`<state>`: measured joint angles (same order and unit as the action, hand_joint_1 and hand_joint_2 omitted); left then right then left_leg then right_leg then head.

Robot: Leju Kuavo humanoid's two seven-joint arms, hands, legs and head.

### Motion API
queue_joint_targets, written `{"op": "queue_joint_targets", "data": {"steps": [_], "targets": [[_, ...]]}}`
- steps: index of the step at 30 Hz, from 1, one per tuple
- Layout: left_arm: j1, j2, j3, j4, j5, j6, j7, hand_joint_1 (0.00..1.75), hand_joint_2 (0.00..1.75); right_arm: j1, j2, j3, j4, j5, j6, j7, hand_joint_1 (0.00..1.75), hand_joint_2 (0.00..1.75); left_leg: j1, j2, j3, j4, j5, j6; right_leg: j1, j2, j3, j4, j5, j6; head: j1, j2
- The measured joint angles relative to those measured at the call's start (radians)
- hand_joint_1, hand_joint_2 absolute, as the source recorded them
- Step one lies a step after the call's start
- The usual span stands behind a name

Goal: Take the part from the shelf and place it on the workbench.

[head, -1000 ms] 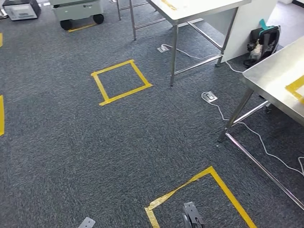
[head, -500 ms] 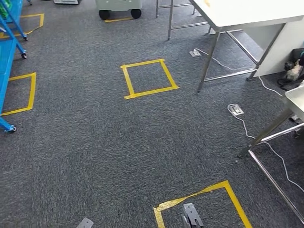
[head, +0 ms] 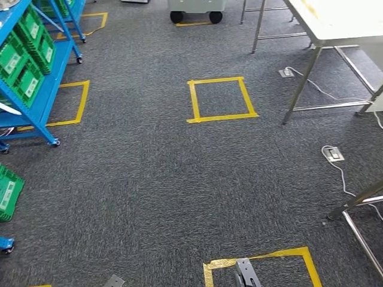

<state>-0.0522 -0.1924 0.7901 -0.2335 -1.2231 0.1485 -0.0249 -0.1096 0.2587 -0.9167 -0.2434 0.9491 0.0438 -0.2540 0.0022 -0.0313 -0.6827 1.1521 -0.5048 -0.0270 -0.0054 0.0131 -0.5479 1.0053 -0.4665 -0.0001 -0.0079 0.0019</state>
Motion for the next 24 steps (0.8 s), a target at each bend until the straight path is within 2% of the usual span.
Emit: {"op": "queue_joint_targets", "data": {"steps": [1,2,3,4,5,7,8,9,11,12,13,15,16,17,18,19,20,21,22,23,24], "targets": [[-0.002,-0.002,0.0,0.0,-0.001,0.0,0.0,0.0,0.0,0.002,0.0,-0.001,0.0,-0.001,0.0,0.0,0.0,0.0,0.001,0.011,-0.03,0.066,-0.029,-0.004,0.001,-0.018,-0.001,0.0,-0.001,-0.001,0.0,0.0],[-0.002,-0.003,0.0,0.0,-0.002,0.0,0.001,0.0,0.0,0.004,-0.001,-0.002,0.0,-0.002,-0.001,0.0,0.0,0.0,0.003,0.016,-0.049,0.11,-0.042,-0.006,0.002,-0.035,-0.002,0.0,-0.001,-0.002,0.0,0.0],[-0.001,-0.004,0.0,0.0,-0.002,0.0,0.001,0.0,0.0,0.004,-0.001,-0.002,0.0,-0.003,-0.001,0.0,0.0,0.0,0.005,0.019,-0.05,0.12,-0.036,-0.008,0.002,-0.05,-0.002,0.0,-0.002,-0.002,0.0,0.0],[0.001,-0.005,0.0,0.0,-0.002,0.0,0.001,0.0,0.0,0.004,-0.001,-0.002,0.0,-0.003,-0.001,0.0,0.0,0.0,0.006,0.024,-0.031,0.09,-0.013,-0.01,0.001,-0.064,-0.001,0.0,-0.003,0.0,0.0,0.0],[0.001,-0.005,0.0,0.0,-0.003,-0.001,0.001,0.0,0.0,0.004,-0.001,-0.002,0.0,-0.004,-0.001,0.0,0.0,0.0,0.007,0.038,0.005,0.028,0.02,-0.01,0.001,-0.077,0.0,0.001,-0.004,0.002,0.0,0.0],[-0.002,-0.007,0.0,0.0,-0.004,-0.001,0.001,0.0,0.0,0.004,-0.001,-0.003,0.0,-0.004,-0.001,0.0,0.0,0.0,0.003,0.087,0.079,-0.102,0.063,-0.008,0.006,-0.099,0.002,0.004,-0.01,0.012,-0.001,0.0],[-0.004,-0.008,0.0,0.0,-0.005,-0.001,0.001,0.0,0.0,0.004,-0.001,-0.004,0.0,-0.005,-0.001,0.0,0.0,0.0,0.001,0.104,0.099,-0.139,0.069,-0.003,0.009,-0.108,0.004,0.005,-0.014,0.018,0.0,0.0],[-0.005,-0.009,0.0,0.0,-0.007,-0.002,0.001,0.0,0.0,0.003,-0.002,-0.006,0.0,-0.005,-0.002,0.0,0.0,0.0,-0.002,0.109,0.105,-0.153,0.067,0.003,0.012,-0.118,0.007,0.005,-0.017,0.023,0.001,0.0],[-0.002,-0.01,0.0,0.0,-0.009,-0.002,0.001,0.0,0.0,0.001,-0.002,-0.01,-0.001,-0.006,-0.002,0.0,0.0,0.0,-0.002,0.085,0.103,-0.156,0.067,0.019,0.011,-0.131,0.014,0.004,-0.022,0.033,0.004,0.0],[-0.001,-0.01,0.0,0.0,-0.009,-0.002,0.001,0.0,0.0,-0.001,-0.002,-0.01,-0.001,-0.006,-0.002,-0.001,0.0,0.0,-0.001,0.073,0.103,-0.157,0.068,0.025,0.008,-0.116,0.012,0.013,-0.031,0.039,0.005,0.0],[0.0,-0.011,0.0,0.0,-0.009,-0.002,0.002,0.0,0.0,-0.001,-0.002,-0.011,-0.001,-0.006,-0.002,-0.001,0.0,0.0,0.001,0.061,0.104,-0.159,0.07,0.032,0.006,-0.091,0.001,0.04,-0.05,0.044,0.007,0.0],[-0.003,-0.012,0.0,0.0,-0.01,-0.002,0.002,0.0,0.0,0.001,-0.002,-0.012,-0.001,-0.006,-0.002,-0.001,0.0,0.0,0.003,0.036,0.103,-0.159,0.072,0.042,0.004,-0.033,-0.051,0.157,-0.111,0.05,0.012,0.0],[-0.005,-0.013,0.0,0.0,-0.01,-0.002,0.002,0.0,0.0,0.003,-0.002,-0.012,-0.001,-0.006,-0.002,-0.001,0.0,0.0,0.002,0.023,0.102,-0.159,0.073,0.045,0.004,-0.021,-0.086,0.228,-0.14,0.05,0.012,0.0],[-0.005,-0.013,0.0,0.0,-0.01,-0.002,0.002,0.0,0.0,0.005,-0.002,-0.014,-0.001,-0.006,-0.002,0.0,0.0,0.0,0.002,0.008,0.102,-0.159,0.073,0.046,0.004,-0.016,-0.114,0.28,-0.155,0.049,0.013,0.0],[-0.004,-0.012,0.0,0.0,-0.01,-0.002,0.003,0.0,0.0,0.007,-0.002,-0.015,-0.001,-0.006,-0.002,0.0,0.0,0.0,0.001,-0.007,0.103,-0.159,0.073,0.046,0.004,-0.015,-0.127,0.297,-0.149,0.048,0.013,0.0],[-0.003,-0.012,0.0,0.0,-0.01,-0.002,0.003,0.0,0.0,0.007,-0.002,-0.015,-0.001,-0.006,-0.002,0.0,0.0,0.0,0.001,-0.023,0.104,-0.159,0.073,0.046,0.003,-0.012,-0.12,0.272,-0.123,0.046,0.013,0.0],[-0.002,-0.013,0.0,0.0,-0.01,-0.002,0.003,0.0,0.0,0.006,-0.002,-0.016,-0.001,-0.006,-0.002,0.0,0.0,0.0,0.002,-0.038,0.105,-0.158,0.074,0.045,0.002,-0.005,-0.095,0.211,-0.084,0.044,0.013,0.0],[-0.002,-0.013,0.0,0.0,-0.01,-0.002,0.003,0.0,0.0,0.005,-0.002,-0.016,-0.001,-0.006,-0.002,0.0,0.0,0.0,0.002,-0.052,0.106,-0.158,0.074,0.043,0.0,0.017,-0.062,0.138,-0.049,0.042,0.013,0.0],[-0.003,-0.013,0.0,0.0,-0.01,-0.002,0.004,0.0,0.0,0.005,-0.002,-0.016,-0.001,-0.006,-0.002,-0.001,0.0,0.0,0.002,-0.066,0.105,-0.156,0.074,0.04,-0.004,0.039,-0.034,0.074,-0.025,0.041,0.013,0.0],[-0.004,-0.013,0.0,0.0,-0.01,-0.002,0.004,0.0,0.0,0.005,-0.002,-0.017,-0.001,-0.006,-0.002,-0.001,0.0,0.0,0.002,-0.077,0.102,-0.156,0.076,0.035,-0.006,0.057,-0.014,0.034,-0.014,0.04,0.012,0.0],[-0.003,-0.013,0.0,0.0,-0.01,-0.002,0.004,0.0,0.0,0.005,-0.002,-0.017,-0.001,-0.006,-0.002,-0.001,0.0,0.0,0.003,-0.087,0.099,-0.155,0.079,0.028,-0.006,0.068,-0.005,0.017,-0.014,0.037,0.012,0.0]]}}
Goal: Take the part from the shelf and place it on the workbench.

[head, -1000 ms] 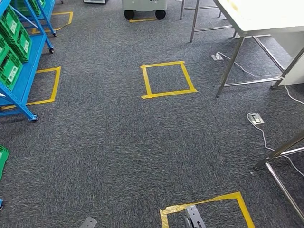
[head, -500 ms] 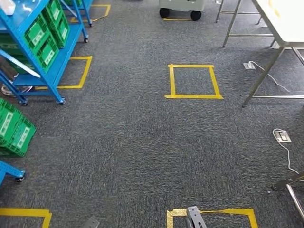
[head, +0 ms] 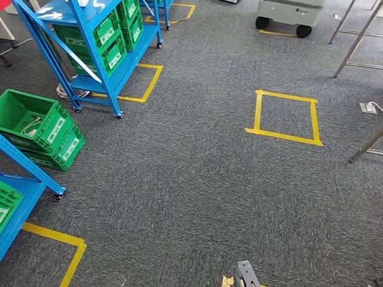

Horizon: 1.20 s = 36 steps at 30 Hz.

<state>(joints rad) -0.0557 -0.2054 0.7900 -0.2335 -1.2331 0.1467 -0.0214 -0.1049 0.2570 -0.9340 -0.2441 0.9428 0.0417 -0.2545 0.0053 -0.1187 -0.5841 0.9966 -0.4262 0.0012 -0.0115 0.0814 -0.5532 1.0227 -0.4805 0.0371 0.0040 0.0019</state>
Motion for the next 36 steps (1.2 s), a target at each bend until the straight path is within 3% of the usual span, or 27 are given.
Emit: {"op": "queue_joint_targets", "data": {"steps": [2,4,6,8,9,10,11,13,15,17,18,20,22,23,24,25,27,29,31,32,33,34,36], "targets": [[0.003,0.001,0.0,0.0,-0.001,0.0,0.0,0.0,0.0,0.0,0.0,0.0,0.0,0.0,0.0,0.0,0.0,0.0,0.004,-0.016,-0.007,-0.003,0.006,-0.014,0.002,-0.016,0.004,-0.004,0.003,-0.01,0.0,0.0],[0.006,0.001,0.0,0.0,-0.002,0.0,0.0,0.0,0.0,-0.001,0.0,-0.001,0.0,0.0,0.0,0.0,0.0,0.0,0.002,0.019,-0.02,0.017,-0.012,-0.024,0.002,-0.039,0.006,-0.012,0.01,-0.024,-0.003,0.0],[0.003,0.001,0.0,0.0,-0.003,0.0,0.001,0.0,0.0,0.0,0.0,-0.001,0.0,0.001,0.0,0.0,0.0,0.0,-0.001,0.08,-0.065,0.112,-0.069,-0.032,0.003,-0.068,0.007,-0.017,0.012,-0.034,-0.008,0.0],[0.0,0.001,0.0,0.0,-0.003,-0.001,0.002,0.0,0.0,0.002,0.0,-0.002,0.0,0.002,0.0,0.0,0.0,0.0,0.001,0.102,-0.125,0.239,-0.124,-0.038,0.005,-0.1,0.007,-0.017,0.01,-0.038,-0.009,0.0],[0.001,0.001,0.0,0.0,-0.004,-0.002,0.003,0.0,0.0,0.002,0.0,-0.002,0.0,0.003,0.0,0.0,0.0,0.0,0.003,0.105,-0.138,0.27,-0.128,-0.04,0.005,-0.115,0.007,-0.017,0.009,-0.039,-0.009,0.0],[0.002,0.001,0.0,0.0,-0.004,-0.002,0.004,0.0,0.0,0.001,0.0,-0.002,0.0,0.004,0.0,0.0,0.0,0.0,0.004,0.108,-0.132,0.263,-0.112,-0.041,0.005,-0.129,0.008,-0.017,0.008,-0.039,-0.009,0.0],[0.003,0.001,0.0,0.0,-0.005,-0.003,0.004,0.0,0.0,0.0,0.0,-0.002,0.0,0.005,0.0,0.0,0.0,0.0,0.005,0.115,-0.107,0.217,-0.082,-0.042,0.005,-0.142,0.01,-0.017,0.007,-0.037,-0.009,0.0],[0.001,0.0,0.0,0.0,-0.006,-0.003,0.005,0.0,0.0,0.0,0.0,-0.002,0.0,0.008,0.0,0.0,0.0,0.0,0.002,0.16,-0.033,0.081,-0.024,-0.041,0.007,-0.164,0.015,-0.014,0.001,-0.028,-0.011,0.0],[-0.003,-0.002,0.0,0.0,-0.006,-0.002,0.005,0.0,0.0,-0.001,-0.001,-0.002,0.0,0.01,0.0,0.0,0.0,0.0,-0.003,0.194,0.005,0.005,-0.008,-0.031,0.015,-0.184,0.017,-0.012,-0.006,-0.017,-0.01,0.0],[-0.003,-0.003,0.0,0.0,-0.006,-0.001,0.005,0.0,0.0,-0.003,-0.001,-0.002,0.0,0.011,-0.001,0.0,0.0,0.0,-0.005,0.178,0.004,-0.001,-0.01,-0.015,0.018,-0.206,0.023,-0.014,-0.01,-0.009,-0.006,0.0],[-0.001,-0.003,0.0,0.0,-0.006,0.0,0.005,0.0,0.0,-0.005,-0.001,-0.002,0.0,0.011,-0.001,0.0,0.0,0.0,-0.004,0.166,0.003,-0.003,-0.009,-0.009,0.017,-0.205,0.027,-0.012,-0.016,-0.004,-0.005,0.0],[0.0,-0.005,0.0,0.0,-0.006,0.0,0.005,0.0,0.0,-0.008,-0.001,-0.002,0.0,0.011,-0.001,0.0,0.0,0.0,0.001,0.142,0.003,-0.005,-0.005,0.004,0.011,-0.16,0.006,0.039,-0.051,0.006,-0.001,0.0],[-0.002,-0.006,0.001,0.0,-0.005,0.0,0.006,0.0,0.0,-0.007,-0.001,-0.002,0.0,0.012,-0.001,0.0,0.0,0.0,0.003,0.116,0.002,-0.005,-0.004,0.012,0.008,-0.103,-0.055,0.17,-0.114,0.011,0.004,0.0],[-0.003,-0.007,0.001,0.0,-0.005,0.0,0.006,0.0,0.0,-0.004,-0.001,-0.002,0.0,0.012,-0.002,0.0,0.0,0.0,0.003,0.102,0.001,-0.005,-0.004,0.014,0.008,-0.092,-0.089,0.235,-0.137,0.011,0.006,0.0],[-0.003,-0.007,0.001,0.0,-0.004,0.0,0.006,0.0,0.0,-0.002,-0.001,-0.002,0.0,0.013,-0.002,0.0,0.0,0.0,0.002,0.087,0.002,-0.004,-0.003,0.014,0.009,-0.086,-0.112,0.274,-0.143,0.01,0.006,0.0],[-0.002,-0.007,0.002,0.0,-0.002,0.0,0.006,0.0,0.0,-0.001,-0.001,-0.002,0.0,0.013,-0.002,0.0,0.0,0.0,0.002,0.071,0.002,-0.004,-0.003,0.014,0.009,-0.083,-0.116,0.273,-0.129,0.008,0.006,0.0],[-0.001,-0.008,0.003,0.0,0.001,-0.001,0.006,0.0,0.0,-0.001,-0.001,-0.002,0.0,0.014,-0.002,0.0,0.0,0.0,0.003,0.041,0.004,-0.004,-0.002,0.012,0.007,-0.065,-0.071,0.163,-0.056,0.004,0.006,0.0],[-0.003,-0.008,0.005,0.0,0.003,-0.002,0.006,0.0,0.0,-0.002,-0.001,-0.002,0.0,0.014,-0.002,0.0,0.0,0.0,0.003,0.015,0.002,-0.001,0.0,0.003,-0.001,-0.01,-0.015,0.039,-0.009,0.003,0.006,0.0],[-0.004,-0.008,0.01,0.0,0.004,-0.002,0.006,0.0,0.0,-0.002,-0.001,-0.002,0.0,0.014,-0.002,0.0,0.0,0.0,0.005,-0.008,-0.007,-0.003,0.007,-0.011,-0.003,0.019,0.003,0.0,-0.004,-0.001,0.005,0.0],[-0.002,-0.008,0.012,0.0,0.005,-0.002,0.006,0.0,0.0,-0.002,-0.001,-0.002,0.0,0.014,-0.002,0.0,0.0,0.0,0.007,-0.019,-0.011,-0.005,0.011,-0.018,-0.002,0.008,0.004,0.0,-0.001,-0.006,0.005,0.0],[0.0,-0.007,0.015,0.0,0.005,-0.002,0.006,0.0,0.0,-0.002,0.0,-0.002,0.0,0.015,-0.002,0.0,0.0,0.0,0.009,-0.022,-0.014,-0.006,0.013,-0.024,-0.002,-0.005,0.005,-0.002,0.002,-0.013,0.005,0.0],[0.002,-0.007,0.016,0.0,0.006,-0.002,0.006,0.0,0.0,-0.003,0.0,-0.002,0.0,0.015,-0.002,0.0,0.0,0.0,0.008,-0.008,-0.02,0.002,0.007,-0.029,-0.002,-0.017,0.005,-0.004,0.005,-0.02,0.003,0.0],[-0.001,-0.007,0.018,0.0,0.006,-0.002,0.006,0.0,0.0,-0.003,0.001,-0.002,-0.001,0.015,-0.002,0.0,0.0,0.0,0.004,0.052,-0.057,0.076,-0.04,-0.036,-0.002,-0.048,0.006,-0.009,0.008,-0.031,-0.005,0.0]]}}
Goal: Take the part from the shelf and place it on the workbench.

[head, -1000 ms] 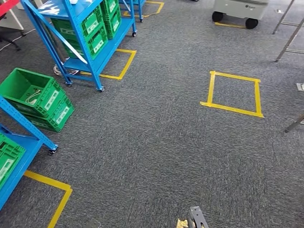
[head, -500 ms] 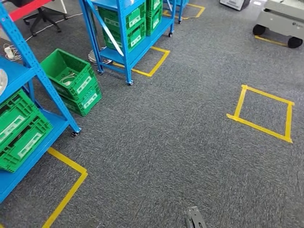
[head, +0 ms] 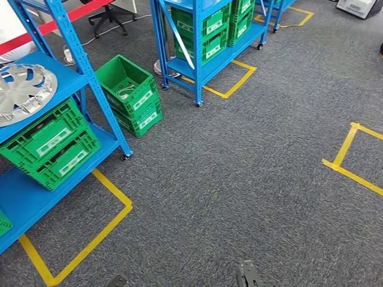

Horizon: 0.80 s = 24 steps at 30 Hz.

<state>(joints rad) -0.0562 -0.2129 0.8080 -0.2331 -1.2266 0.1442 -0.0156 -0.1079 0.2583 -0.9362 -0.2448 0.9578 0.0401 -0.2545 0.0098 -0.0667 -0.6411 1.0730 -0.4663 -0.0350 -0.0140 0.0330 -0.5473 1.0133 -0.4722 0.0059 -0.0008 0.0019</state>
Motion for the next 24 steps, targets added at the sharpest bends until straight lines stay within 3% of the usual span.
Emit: {"op": "queue_joint_targets", "data": {"steps": [1,2,3,4,6,8,10,12,14,16,18,19,20,21,23,24], "targets": [[-0.002,0.0,0.0,0.0,0.0,0.0,0.0,0.0,0.0,0.001,0.0,0.0,0.0,0.0,0.0,0.0,0.0,0.0,-0.001,0.03,-0.031,0.066,-0.035,-0.003,0.002,-0.017,0.0,-0.001,0.0,-0.004,-0.004,0.0],[-0.004,0.0,0.001,0.0,0.001,0.0,0.0,0.0,0.0,0.003,0.0,0.0,0.0,0.0,0.0,0.0,0.0,0.0,-0.001,0.045,-0.063,0.133,-0.064,-0.006,0.004,-0.035,-0.001,-0.001,-0.001,-0.006,-0.005,0.0],[-0.004,0.0,0.001,0.0,0.002,0.0,0.0,0.0,0.0,0.004,0.0,0.0,0.0,0.0,0.0,0.0,0.0,0.0,0.0,0.051,-0.084,0.181,-0.079,-0.007,0.006,-0.052,-0.001,-0.001,-0.002,-0.007,-0.005,0.0],[-0.003,0.0,0.002,0.0,0.002,0.0,0.0,0.0,0.0,0.004,0.0,0.0,0.0,0.0,0.0,0.0,0.0,0.0,0.0,0.054,-0.089,0.196,-0.075,-0.008,0.006,-0.067,-0.001,0.0,-0.002,-0.007,-0.005,0.0],[-0.001,0.0,0.003,0.0,0.004,-0.001,0.0,0.0,0.0,0.001,0.0,0.0,0.0,0.0,0.0,0.0,0.0,0.0,-0.001,0.067,-0.038,0.113,-0.021,-0.006,0.006,-0.092,0.001,0.0,-0.004,-0.005,-0.006,0.0],[-0.005,-0.001,0.003,0.0,0.006,-0.002,-0.001,0.0,0.0,0.0,0.0,0.0,0.0,0.002,0.0,0.0,0.0,0.0,-0.007,0.121,0.036,-0.019,0.025,0.002,0.012,-0.114,0.006,0.002,-0.01,0.002,-0.007,0.0],[-0.009,-0.001,0.004,0.0,0.009,-0.002,-0.003,0.0,0.0,0.0,0.0,0.0,0.0,0.002,0.0,0.0,0.0,0.0,-0.013,0.153,0.064,-0.078,0.032,0.013,0.02,-0.135,0.01,0.002,-0.015,0.012,-0.005,0.0],[-0.008,0.0,0.006,0.0,0.012,-0.004,-0.003,0.0,0.0,-0.003,0.0,0.0,0.0,0.003,0.0,0.0,0.0,0.0,-0.013,0.129,0.061,-0.081,0.033,0.027,0.02,-0.15,0.014,0.0,-0.018,0.021,-0.003,0.0],[-0.006,-0.001,0.009,0.0,0.013,-0.005,-0.003,0.0,0.0,-0.007,0.0,0.0,0.0,0.003,0.0,0.0,0.0,0.0,-0.008,0.104,0.061,-0.084,0.037,0.039,0.016,-0.111,0.004,0.031,-0.044,0.033,0.0,0.0],[-0.008,-0.002,0.01,0.0,0.014,-0.005,-0.003,0.0,0.0,-0.006,0.0,0.0,0.0,0.003,0.0,0.0,0.0,0.0,-0.005,0.078,0.06,-0.085,0.039,0.049,0.014,-0.054,-0.044,0.142,-0.105,0.041,0.005,0.0],[-0.009,-0.003,0.01,0.0,0.013,-0.005,-0.003,0.0,0.0,-0.002,0.0,0.0,0.0,0.003,0.0,0.0,0.0,0.0,-0.006,0.049,0.059,-0.085,0.04,0.053,0.013,-0.037,-0.105,0.266,-0.151,0.042,0.007,0.0],[-0.008,-0.003,0.011,0.0,0.013,-0.005,-0.003,0.0,0.0,0.0,0.0,0.0,0.0,0.003,0.0,0.0,0.0,0.0,-0.006,0.035,0.059,-0.085,0.04,0.053,0.013,-0.035,-0.118,0.288,-0.149,0.041,0.008,0.0],[-0.006,-0.003,0.013,0.0,0.012,-0.005,-0.003,0.0,0.0,0.0,0.0,0.0,0.0,0.003,0.0,0.0,0.0,0.0,-0.006,0.02,0.06,-0.085,0.041,0.052,0.013,-0.034,-0.113,0.268,-0.125,0.04,0.008,0.0],[-0.006,-0.003,0.015,0.0,0.01,-0.005,-0.003,0.0,0.0,0.0,0.0,0.0,0.0,0.004,0.0,0.0,0.0,0.0,-0.005,0.005,0.062,-0.084,0.041,0.051,0.011,-0.027,-0.09,0.213,-0.088,0.038,0.008,0.0],[-0.007,-0.004,0.021,0.0,0.006,-0.005,-0.003,0.0,0.0,-0.001,0.0,0.0,0.0,0.005,0.0,0.0,0.0,0.0,-0.005,-0.022,0.061,-0.082,0.043,0.045,0.004,0.017,-0.03,0.076,-0.026,0.036,0.007,0.0],[-0.008,-0.004,0.023,0.0,0.005,-0.005,-0.001,0.0,0.0,-0.001,0.0,0.0,0.0,0.005,0.0,0.001,0.0,0.0,-0.005,-0.034,0.058,-0.081,0.045,0.039,0.001,0.039,-0.009,0.032,-0.014,0.036,0.007,0.0]]}}
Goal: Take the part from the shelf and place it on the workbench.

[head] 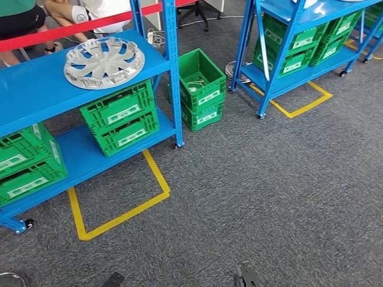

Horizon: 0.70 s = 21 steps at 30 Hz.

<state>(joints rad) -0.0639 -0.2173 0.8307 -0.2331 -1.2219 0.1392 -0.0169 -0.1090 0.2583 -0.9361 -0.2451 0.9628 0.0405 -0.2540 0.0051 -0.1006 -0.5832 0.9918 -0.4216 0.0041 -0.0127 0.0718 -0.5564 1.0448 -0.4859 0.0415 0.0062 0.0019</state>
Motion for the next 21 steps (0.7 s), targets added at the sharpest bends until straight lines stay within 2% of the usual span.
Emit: {"op": "queue_joint_targets", "data": {"steps": [1,2,3,4,6,7,8,9,10,11,12,14,15,16,17,18,19,20,21], "targets": [[0.0,0.0,0.001,0.0,-0.001,0.0,0.002,0.0,0.0,0.0,0.0,0.0,0.0,0.001,0.0,0.0,0.0,0.0,0.001,-0.011,-0.004,0.0,0.003,-0.007,-0.001,0.014,0.01,-0.02,0.001,-0.002,-0.001,0.0],[0.001,0.0,0.003,0.0,-0.001,0.0,0.003,0.0,0.0,0.0,0.0,0.0,0.0,0.001,0.0,0.001,0.0,0.0,0.002,-0.021,-0.009,-0.001,0.007,-0.014,0.0,0.013,0.013,-0.024,0.0,-0.006,-0.001,0.0],[0.003,0.001,0.004,0.0,-0.002,0.0,0.005,0.0,0.0,0.0,0.001,0.0,0.0,0.002,0.0,0.001,0.0,0.0,0.005,-0.031,-0.013,-0.003,0.011,-0.021,0.001,0.003,0.013,-0.024,0.003,-0.012,-0.001,0.0],[0.005,0.001,0.004,0.0,-0.002,0.001,0.006,0.0,0.0,-0.001,0.001,0.0,0.0,0.002,0.0,0.001,0.0,0.0,0.004,-0.026,-0.017,0.0,0.009,-0.027,0.001,-0.009,0.013,-0.025,0.005,-0.018,-0.001,0.0],[0.005,0.001,0.005,0.0,-0.002,0.001,0.007,0.0,0.0,-0.002,0.002,0.0,0.0,0.004,0.0,0.001,0.0,0.0,0.001,0.02,-0.044,0.053,-0.027,-0.036,-0.001,-0.036,0.014,-0.031,0.01,-0.03,-0.009,0.0],[0.003,0.001,0.005,0.0,-0.001,0.001,0.007,0.0,0.0,-0.001,0.002,0.0,0.0,0.004,0.0,0.001,0.0,0.0,-0.001,0.052,-0.071,0.111,-0.06,-0.039,0.0,-0.052,0.015,-0.032,0.01,-0.034,-0.012,0.0],[0.001,0.001,0.005,0.0,-0.001,0.001,0.008,0.0,0.0,0.0,0.001,0.0,0.0,0.005,0.001,0.001,0.0,0.0,0.0,0.073,-0.104,0.181,-0.093,-0.042,0.002,-0.068,0.014,-0.032,0.009,-0.038,-0.015,0.0],[0.0,0.001,0.005,0.0,0.0,0.0,0.009,0.0,0.0,0.001,0.001,0.0,0.0,0.006,0.001,0.002,0.0,0.0,0.0,0.083,-0.132,0.241,-0.116,-0.044,0.003,-0.084,0.014,-0.032,0.008,-0.039,-0.015,0.0],[0.001,0.001,0.005,0.0,0.002,-0.001,0.01,0.0,0.0,0.001,0.001,0.0,0.0,0.007,0.001,0.002,0.0,0.0,0.001,0.087,-0.147,0.275,-0.122,-0.045,0.004,-0.099,0.014,-0.032,0.007,-0.04,-0.015,0.0],[0.002,0.001,0.006,0.0,0.004,-0.002,0.011,0.0,0.0,0.0,0.001,0.0,0.0,0.008,0.001,0.003,0.0,0.0,0.002,0.089,-0.144,0.273,-0.109,-0.045,0.004,-0.113,0.015,-0.032,0.006,-0.04,-0.015,0.0],[0.003,0.001,0.007,0.0,0.006,-0.002,0.012,0.0,0.0,-0.001,0.001,0.0,0.0,0.008,0.001,0.004,0.0,0.0,0.002,0.095,-0.119,0.23,-0.081,-0.044,0.004,-0.124,0.016,-0.032,0.005,-0.039,-0.015,0.0],[0.001,0.0,0.01,0.0,0.007,-0.004,0.012,0.0,0.0,-0.004,0.001,0.0,0.0,0.009,0.001,0.005,0.0,0.0,-0.003,0.138,-0.044,0.095,-0.022,-0.041,0.008,-0.146,0.021,-0.03,0.001,-0.032,-0.016,0.0],[-0.001,0.0,0.011,0.0,0.007,-0.004,0.013,0.0,0.0,-0.005,0.001,0.0,0.0,0.01,0.002,0.006,0.0,0.0,-0.005,0.159,-0.016,0.042,-0.007,-0.036,0.011,-0.156,0.022,-0.029,-0.003,-0.027,-0.016,0.0],[-0.004,-0.001,0.012,0.0,0.007,-0.005,0.013,0.0,0.0,-0.005,0.001,0.0,0.0,0.01,0.002,0.006,0.0,0.0,-0.008,0.173,-0.002,0.012,-0.004,-0.03,0.015,-0.166,0.023,-0.029,-0.005,-0.023,-0.015,0.0],[-0.005,-0.001,0.013,0.0,0.007,-0.006,0.013,0.0,0.0,-0.006,0.001,0.0,0.0,0.01,0.002,0.006,0.0,0.0,-0.011,0.172,0.0,0.003,-0.007,-0.024,0.019,-0.177,0.026,-0.029,-0.007,-0.018,-0.014,0.0],[-0.004,-0.001,0.015,0.0,0.007,-0.006,0.013,0.0,0.0,-0.008,0.001,0.0,0.0,0.01,0.002,0.007,0.0,0.0,-0.01,0.16,-0.002,0.002,-0.007,-0.017,0.02,-0.187,0.029,-0.032,-0.009,-0.015,-0.013,0.0],[-0.002,-0.002,0.018,0.0,0.007,-0.007,0.013,0.0,0.0,-0.01,0.001,0.0,0.0,0.01,0.002,0.007,0.0,0.0,-0.008,0.149,-0.003,0.001,-0.005,-0.011,0.018,-0.188,0.031,-0.031,-0.013,-0.01,-0.012,0.0],[0.0,-0.002,0.021,0.0,0.007,-0.008,0.013,0.0,0.0,-0.012,0.001,0.0,0.0,0.01,0.002,0.007,0.0,0.0,-0.006,0.137,-0.003,-0.001,-0.004,-0.005,0.017,-0.174,0.028,-0.019,-0.023,-0.004,-0.011,0.0],[0.0,-0.002,0.023,0.0,0.006,-0.009,0.012,0.0,0.0,-0.013,0.001,0.0,0.0,0.01,0.003,0.007,0.0,0.0,-0.003,0.126,-0.002,-0.002,-0.002,0.001,0.014,-0.149,0.014,0.014,-0.045,0.001,-0.008,0.0]]}}
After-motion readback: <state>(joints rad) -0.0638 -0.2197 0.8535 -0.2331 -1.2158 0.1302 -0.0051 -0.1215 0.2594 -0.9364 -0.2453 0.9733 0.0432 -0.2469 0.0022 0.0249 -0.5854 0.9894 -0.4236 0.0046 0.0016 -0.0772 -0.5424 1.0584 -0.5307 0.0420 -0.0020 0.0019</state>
